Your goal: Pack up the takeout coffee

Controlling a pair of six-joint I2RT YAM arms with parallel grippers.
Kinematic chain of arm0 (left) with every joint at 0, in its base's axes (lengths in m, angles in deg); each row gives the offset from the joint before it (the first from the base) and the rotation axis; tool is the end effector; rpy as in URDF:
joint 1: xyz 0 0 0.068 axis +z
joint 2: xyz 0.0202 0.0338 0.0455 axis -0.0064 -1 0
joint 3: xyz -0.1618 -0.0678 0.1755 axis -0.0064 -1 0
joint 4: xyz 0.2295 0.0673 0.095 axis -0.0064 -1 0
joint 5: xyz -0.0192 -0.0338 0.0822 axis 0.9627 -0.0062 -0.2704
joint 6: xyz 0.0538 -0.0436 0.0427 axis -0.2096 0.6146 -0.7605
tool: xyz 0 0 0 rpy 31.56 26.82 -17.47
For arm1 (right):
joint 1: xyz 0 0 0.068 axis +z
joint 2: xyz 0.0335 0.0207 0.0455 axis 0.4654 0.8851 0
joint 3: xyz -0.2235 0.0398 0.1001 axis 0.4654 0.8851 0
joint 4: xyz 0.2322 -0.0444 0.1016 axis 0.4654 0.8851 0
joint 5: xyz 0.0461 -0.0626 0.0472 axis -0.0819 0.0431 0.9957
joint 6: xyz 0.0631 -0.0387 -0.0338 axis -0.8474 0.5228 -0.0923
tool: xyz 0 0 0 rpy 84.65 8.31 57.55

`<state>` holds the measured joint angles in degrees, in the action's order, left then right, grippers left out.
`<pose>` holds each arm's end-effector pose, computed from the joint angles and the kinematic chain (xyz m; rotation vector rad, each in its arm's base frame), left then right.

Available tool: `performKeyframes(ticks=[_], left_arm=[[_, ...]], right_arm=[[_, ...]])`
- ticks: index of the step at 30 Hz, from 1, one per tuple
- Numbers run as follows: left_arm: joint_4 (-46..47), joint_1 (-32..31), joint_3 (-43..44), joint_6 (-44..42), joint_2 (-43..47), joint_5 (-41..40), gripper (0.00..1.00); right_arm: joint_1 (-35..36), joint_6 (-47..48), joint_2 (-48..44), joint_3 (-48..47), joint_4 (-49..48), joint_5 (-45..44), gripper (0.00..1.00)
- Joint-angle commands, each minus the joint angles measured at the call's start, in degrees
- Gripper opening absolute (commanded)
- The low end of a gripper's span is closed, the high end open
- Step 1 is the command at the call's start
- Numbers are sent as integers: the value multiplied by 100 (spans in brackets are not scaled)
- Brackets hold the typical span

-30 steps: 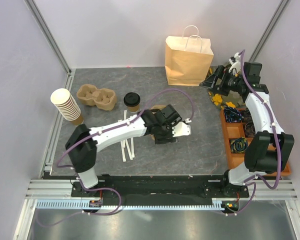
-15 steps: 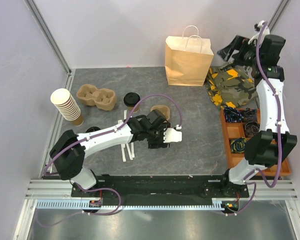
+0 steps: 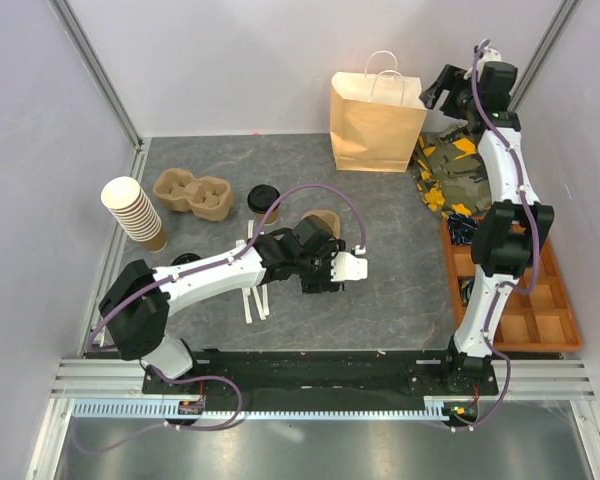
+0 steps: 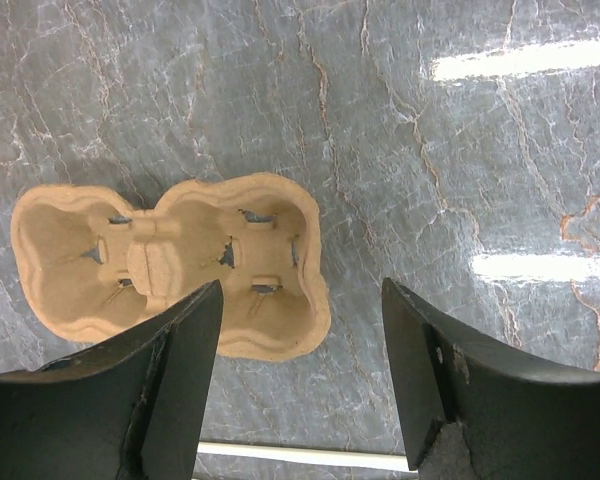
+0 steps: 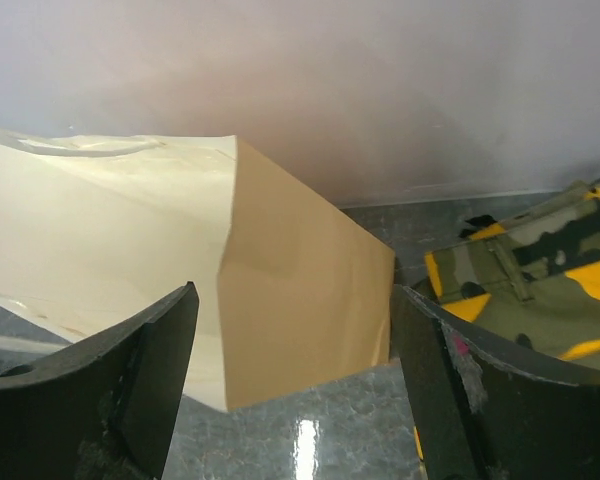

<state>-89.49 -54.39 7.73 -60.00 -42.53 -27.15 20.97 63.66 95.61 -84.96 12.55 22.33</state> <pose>0.1937 -0.2968 0.1894 1.8676 1.5881 -0.3372 0.5151 -0.0388 0.3338 0.1801 1.8806 0.4319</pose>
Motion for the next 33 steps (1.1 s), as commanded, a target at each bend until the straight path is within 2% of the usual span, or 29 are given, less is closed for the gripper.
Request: performKeyframes(ticks=[1,7,12,14,21,24,25,26,27,30,33], left_arm=[[217,-17,-2,52,257,-4,72],[235,-26,-90,78,336,-65,72],[243,-26,-108,44,380,-75,72],[243,-17,-108,26,362,-83,72],[270,-8,-134,-9,362,-154,72],[270,9,-134,34,371,-145,72],[261,18,-134,43,380,-136,71],[252,27,-126,96,380,-145,71],[252,44,-126,131,371,-145,71],[182,158,-64,350,389,-92,70],[-72,334,146,693,415,179,69]], right_arm=[[324,233,146,-622,-389,-250,85],[501,348,365,-737,-556,-795,72],[509,549,489,-790,-565,-901,66],[509,620,515,-798,-513,-840,59],[518,892,533,-807,-100,-497,55],[518,919,524,-807,-47,-505,41],[510,876,515,-816,-29,-506,30],[518,849,507,-842,-3,-471,25],[518,831,454,-842,32,-444,16],[510,752,235,-807,129,-409,0],[518,866,-178,-544,129,-356,0]])
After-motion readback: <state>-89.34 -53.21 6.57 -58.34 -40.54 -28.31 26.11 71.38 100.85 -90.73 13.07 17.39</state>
